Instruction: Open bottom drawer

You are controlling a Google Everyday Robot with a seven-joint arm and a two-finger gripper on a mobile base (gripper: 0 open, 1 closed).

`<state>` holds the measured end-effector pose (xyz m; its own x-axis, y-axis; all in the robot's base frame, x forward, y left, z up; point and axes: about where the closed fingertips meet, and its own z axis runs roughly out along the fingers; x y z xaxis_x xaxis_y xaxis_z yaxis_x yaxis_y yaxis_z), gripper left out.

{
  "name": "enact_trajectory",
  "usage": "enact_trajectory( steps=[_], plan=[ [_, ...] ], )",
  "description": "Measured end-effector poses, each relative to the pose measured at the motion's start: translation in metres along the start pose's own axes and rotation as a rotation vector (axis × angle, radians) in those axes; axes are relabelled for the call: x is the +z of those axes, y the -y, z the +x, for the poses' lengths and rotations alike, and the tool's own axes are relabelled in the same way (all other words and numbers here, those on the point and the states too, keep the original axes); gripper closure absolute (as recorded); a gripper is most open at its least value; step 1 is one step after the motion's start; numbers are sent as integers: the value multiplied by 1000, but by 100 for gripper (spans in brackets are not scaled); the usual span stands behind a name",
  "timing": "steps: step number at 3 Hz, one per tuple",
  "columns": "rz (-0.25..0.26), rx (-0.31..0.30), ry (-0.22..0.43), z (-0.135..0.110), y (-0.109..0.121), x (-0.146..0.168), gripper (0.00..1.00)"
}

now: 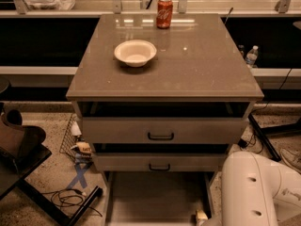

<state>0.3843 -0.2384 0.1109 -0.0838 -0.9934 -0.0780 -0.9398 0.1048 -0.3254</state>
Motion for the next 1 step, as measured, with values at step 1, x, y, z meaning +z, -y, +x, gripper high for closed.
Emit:
enact_trajectory(
  steps=[1],
  plan=[
    [0,0,0,0,2,-5,41]
  ],
)
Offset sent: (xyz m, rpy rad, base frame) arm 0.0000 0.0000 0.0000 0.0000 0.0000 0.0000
